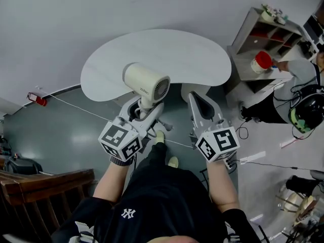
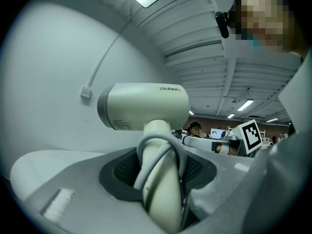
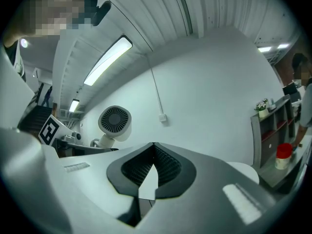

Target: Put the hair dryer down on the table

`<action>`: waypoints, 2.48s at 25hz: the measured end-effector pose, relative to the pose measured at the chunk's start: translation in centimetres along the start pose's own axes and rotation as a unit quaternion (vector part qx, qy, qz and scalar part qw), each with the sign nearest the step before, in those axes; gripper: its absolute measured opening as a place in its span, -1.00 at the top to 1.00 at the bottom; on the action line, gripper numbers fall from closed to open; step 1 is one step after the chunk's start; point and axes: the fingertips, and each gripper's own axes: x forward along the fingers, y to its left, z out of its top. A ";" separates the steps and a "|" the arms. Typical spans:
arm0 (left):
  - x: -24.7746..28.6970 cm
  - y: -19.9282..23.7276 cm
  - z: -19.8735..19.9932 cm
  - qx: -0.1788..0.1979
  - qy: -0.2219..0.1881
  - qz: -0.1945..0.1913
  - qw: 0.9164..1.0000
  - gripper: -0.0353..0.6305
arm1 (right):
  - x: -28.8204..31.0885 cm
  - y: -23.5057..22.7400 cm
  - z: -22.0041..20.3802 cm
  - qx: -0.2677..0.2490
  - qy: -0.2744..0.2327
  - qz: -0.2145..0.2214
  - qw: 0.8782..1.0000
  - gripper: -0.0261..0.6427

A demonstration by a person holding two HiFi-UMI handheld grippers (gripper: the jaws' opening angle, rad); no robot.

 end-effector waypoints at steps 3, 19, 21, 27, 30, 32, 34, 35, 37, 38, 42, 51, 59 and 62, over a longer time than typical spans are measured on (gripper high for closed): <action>2.3 1.7 0.1 0.000 0.005 -0.009 1.000 0.26 | 1.9 -1.5 0.2 -0.002 0.002 -0.009 1.000 0.87; 11.7 15.3 1.1 0.001 0.046 -0.065 0.997 0.26 | 17.1 -6.6 0.0 -0.002 0.007 -0.065 0.998 0.87; 12.6 16.7 0.9 0.004 0.052 -0.069 0.996 0.26 | 18.4 -7.1 -0.2 -0.003 0.006 -0.074 0.997 0.86; 16.0 19.3 0.1 0.009 0.074 -0.074 0.994 0.26 | 20.9 -9.4 -0.6 -0.001 0.017 -0.090 0.996 0.86; 18.2 20.2 -0.7 0.015 0.089 -0.072 0.993 0.26 | 22.2 -11.2 -0.9 0.004 0.017 -0.088 0.996 0.86; 19.8 20.9 -1.3 0.020 0.099 -0.069 0.993 0.26 | 23.5 -12.6 -1.1 0.008 0.018 -0.083 0.996 0.86; 21.3 21.8 -1.9 0.026 0.111 -0.064 0.991 0.26 | 25.0 -14.0 -1.3 0.013 0.021 -0.076 0.997 0.86; 22.0 22.2 -2.1 0.028 0.118 -0.061 0.991 0.26 | 25.7 -14.7 -1.3 0.015 0.022 -0.073 0.997 0.86; 23.8 23.1 -2.5 0.028 0.127 -0.058 0.990 0.26 | 27.4 -16.5 -1.1 0.017 0.023 -0.067 0.997 0.86; 24.8 23.7 -2.5 0.028 0.129 -0.056 0.990 0.26 | 28.2 -17.5 -0.9 0.018 0.023 -0.065 0.997 0.86; 28.6 26.6 -3.6 0.018 0.151 -0.040 0.987 0.26 | 31.5 -21.4 -1.7 0.033 0.036 -0.059 0.997 0.86; 36.4 31.7 -10.1 0.013 0.235 -0.023 0.972 0.26 | 35.8 -29.7 -7.0 0.068 0.093 -0.074 0.991 0.86; 42.6 35.1 -15.2 0.031 0.289 -0.034 0.956 0.26 | 39.0 -35.4 -11.0 0.088 0.122 -0.082 0.985 0.86; 44.2 35.9 -16.6 0.030 0.305 -0.040 0.951 0.26 | 40.0 -36.7 -12.6 0.093 0.132 -0.083 0.983 0.86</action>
